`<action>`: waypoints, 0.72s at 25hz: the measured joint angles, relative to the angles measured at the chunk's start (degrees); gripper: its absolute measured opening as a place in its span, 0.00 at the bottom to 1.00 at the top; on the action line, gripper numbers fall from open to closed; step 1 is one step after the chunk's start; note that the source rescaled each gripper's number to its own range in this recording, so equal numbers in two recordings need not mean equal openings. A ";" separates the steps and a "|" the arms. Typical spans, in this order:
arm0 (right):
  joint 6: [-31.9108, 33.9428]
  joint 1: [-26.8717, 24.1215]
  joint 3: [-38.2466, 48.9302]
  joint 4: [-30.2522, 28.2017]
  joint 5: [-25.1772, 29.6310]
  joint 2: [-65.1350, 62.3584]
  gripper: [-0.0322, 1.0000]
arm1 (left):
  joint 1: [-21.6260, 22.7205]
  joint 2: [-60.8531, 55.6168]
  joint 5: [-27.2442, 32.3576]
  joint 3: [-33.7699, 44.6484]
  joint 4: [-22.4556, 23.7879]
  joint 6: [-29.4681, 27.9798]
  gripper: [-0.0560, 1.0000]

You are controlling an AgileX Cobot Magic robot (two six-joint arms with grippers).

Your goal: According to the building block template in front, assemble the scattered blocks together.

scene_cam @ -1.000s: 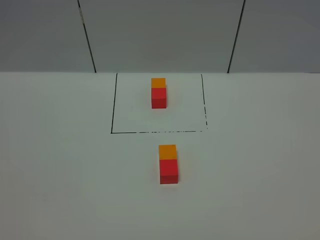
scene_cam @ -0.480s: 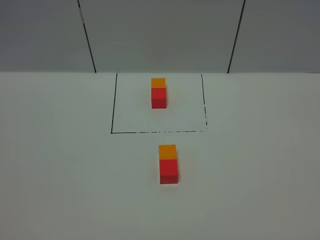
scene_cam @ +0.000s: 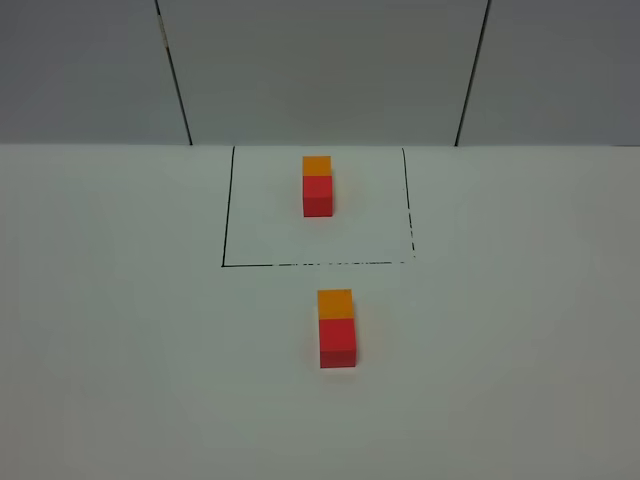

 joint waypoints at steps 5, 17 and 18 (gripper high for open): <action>0.00 0.00 0.00 0.00 0.00 0.00 0.75 | 0.00 0.00 0.00 0.00 0.00 0.00 0.59; 0.00 0.00 0.00 0.00 0.00 0.00 0.75 | 0.00 0.00 0.00 0.00 0.00 0.00 0.59; 0.00 0.00 0.00 0.00 0.00 0.00 0.75 | 0.00 0.00 0.00 0.00 0.00 0.00 0.59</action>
